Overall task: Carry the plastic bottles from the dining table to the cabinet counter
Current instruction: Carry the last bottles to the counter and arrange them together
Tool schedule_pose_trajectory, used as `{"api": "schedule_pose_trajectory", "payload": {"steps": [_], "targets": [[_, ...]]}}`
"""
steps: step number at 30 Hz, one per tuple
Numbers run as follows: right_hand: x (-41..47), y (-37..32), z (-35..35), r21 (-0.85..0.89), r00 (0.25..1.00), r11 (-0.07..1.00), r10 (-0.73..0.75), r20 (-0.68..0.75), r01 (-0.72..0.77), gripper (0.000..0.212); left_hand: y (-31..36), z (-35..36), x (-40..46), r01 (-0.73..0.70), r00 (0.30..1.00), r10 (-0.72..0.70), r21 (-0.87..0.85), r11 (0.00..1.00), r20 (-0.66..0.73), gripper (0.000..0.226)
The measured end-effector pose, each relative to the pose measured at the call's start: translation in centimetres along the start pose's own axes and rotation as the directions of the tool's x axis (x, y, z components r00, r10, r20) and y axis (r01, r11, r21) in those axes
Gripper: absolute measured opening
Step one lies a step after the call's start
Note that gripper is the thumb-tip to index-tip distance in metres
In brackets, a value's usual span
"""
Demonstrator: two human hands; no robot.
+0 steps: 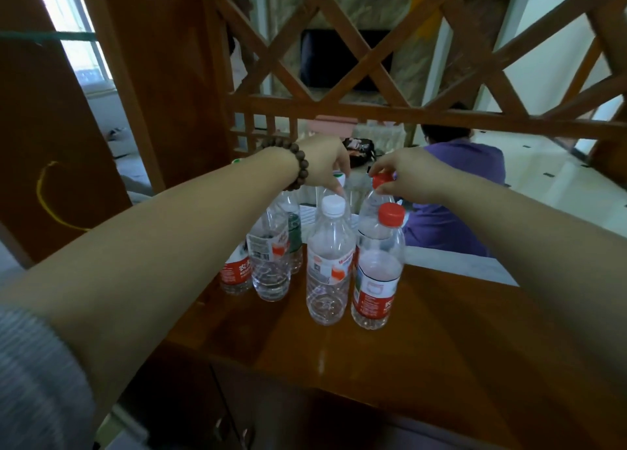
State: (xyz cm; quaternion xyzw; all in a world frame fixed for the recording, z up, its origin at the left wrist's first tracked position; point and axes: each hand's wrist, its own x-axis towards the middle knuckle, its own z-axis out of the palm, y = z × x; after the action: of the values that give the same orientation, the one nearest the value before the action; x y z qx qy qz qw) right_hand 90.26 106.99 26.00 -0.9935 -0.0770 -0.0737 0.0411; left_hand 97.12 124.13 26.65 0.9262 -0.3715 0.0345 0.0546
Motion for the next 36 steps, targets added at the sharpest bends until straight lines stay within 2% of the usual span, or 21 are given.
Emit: {"api": "schedule_pose_trajectory", "payload": {"steps": [9,17,22,25,27,29,31,34,36], "targets": [[1.8,-1.4,0.6,0.072,0.998,0.996,-0.057,-0.025,0.059,0.036,-1.8,-0.3,-0.4,0.036,0.999,-0.036,0.017,0.999,0.007,0.04],[2.3,-2.2,0.8,0.084,0.997,0.994,-0.076,-0.006,0.076,0.042,-2.1,-0.2,-1.0,0.056,0.998,-0.057,0.035,0.998,0.011,0.045],[1.4,-2.1,0.4,0.084,0.998,0.995,-0.061,-0.02,0.063,0.057,-1.2,-1.1,-1.8,0.048,0.997,-0.047,0.01,0.999,-0.066,0.046],[0.2,-1.8,-0.4,0.072,0.999,0.997,-0.029,-0.04,0.032,0.057,-0.1,-2.3,-2.7,0.012,0.988,-0.02,-0.054,0.998,-0.15,0.043],[-0.9,-1.6,-1.1,0.093,0.998,0.996,-0.009,-0.062,0.015,0.052,0.8,-2.9,-3.3,-0.015,0.988,-0.004,-0.125,0.992,-0.153,0.041],[-2.4,-1.5,-1.9,0.143,0.997,0.99,-0.012,-0.074,0.022,0.044,1.6,-3.2,-4.0,-0.045,0.995,0.028,-0.184,0.982,-0.092,0.042],[-3.9,-1.3,-2.4,0.197,0.999,0.98,-0.028,-0.028,0.033,0.041,2.1,-3.0,-4.4,-0.064,0.998,0.067,-0.174,0.983,0.015,0.046],[-5.5,-0.8,-2.6,0.239,0.991,0.971,-0.029,0.134,-0.004,0.051,2.6,-2.3,-4.6,-0.045,0.983,0.063,-0.108,0.993,0.174,0.05],[-6.0,-0.6,-2.3,0.218,0.977,0.976,-0.03,0.213,-0.018,0.058,2.7,-1.6,-4.5,-0.018,0.975,0.026,-0.035,0.999,0.22,0.046]]}}
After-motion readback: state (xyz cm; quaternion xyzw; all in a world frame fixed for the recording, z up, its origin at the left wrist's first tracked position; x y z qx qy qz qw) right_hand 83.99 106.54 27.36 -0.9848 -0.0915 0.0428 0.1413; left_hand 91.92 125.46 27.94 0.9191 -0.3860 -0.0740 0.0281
